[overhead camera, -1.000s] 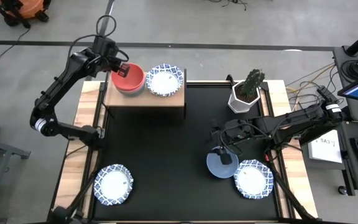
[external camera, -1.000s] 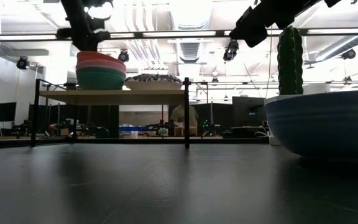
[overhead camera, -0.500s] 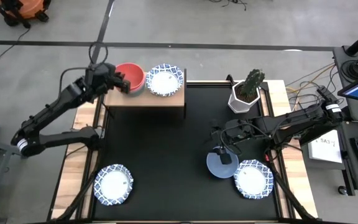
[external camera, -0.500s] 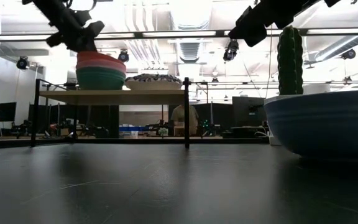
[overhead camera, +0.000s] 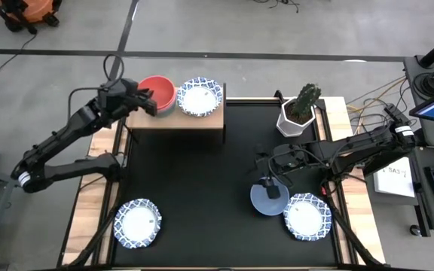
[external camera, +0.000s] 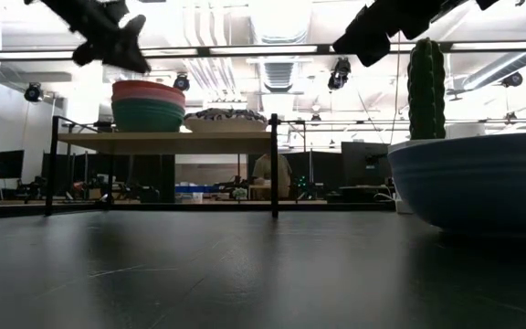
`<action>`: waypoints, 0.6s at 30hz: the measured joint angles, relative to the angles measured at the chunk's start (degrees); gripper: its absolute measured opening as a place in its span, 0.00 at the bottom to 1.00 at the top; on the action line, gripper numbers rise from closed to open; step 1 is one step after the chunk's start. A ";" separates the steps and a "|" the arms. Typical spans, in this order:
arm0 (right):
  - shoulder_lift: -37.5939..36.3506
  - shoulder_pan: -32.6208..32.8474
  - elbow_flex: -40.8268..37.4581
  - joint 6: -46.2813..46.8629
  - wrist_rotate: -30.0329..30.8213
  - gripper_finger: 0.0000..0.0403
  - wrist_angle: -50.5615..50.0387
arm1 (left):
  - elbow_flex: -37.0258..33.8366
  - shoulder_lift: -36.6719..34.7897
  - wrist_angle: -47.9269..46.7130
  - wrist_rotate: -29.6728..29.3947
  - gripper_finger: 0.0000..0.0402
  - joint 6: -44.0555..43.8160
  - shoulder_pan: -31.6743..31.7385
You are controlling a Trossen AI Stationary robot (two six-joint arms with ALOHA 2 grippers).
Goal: Place and stack bowls onto a shelf
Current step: Stack the orange bowl on top of the pink bowl on the shelf
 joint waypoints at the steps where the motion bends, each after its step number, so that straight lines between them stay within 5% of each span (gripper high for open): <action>1: 0.00 0.00 0.00 1.58 -0.01 0.44 -0.02 | 0.39 -0.50 0.19 1.21 0.19 -0.27 -1.10; 18: 0.00 0.46 -0.01 21.59 1.61 0.44 -0.44 | 0.70 -0.79 5.38 1.13 0.19 -1.04 -34.31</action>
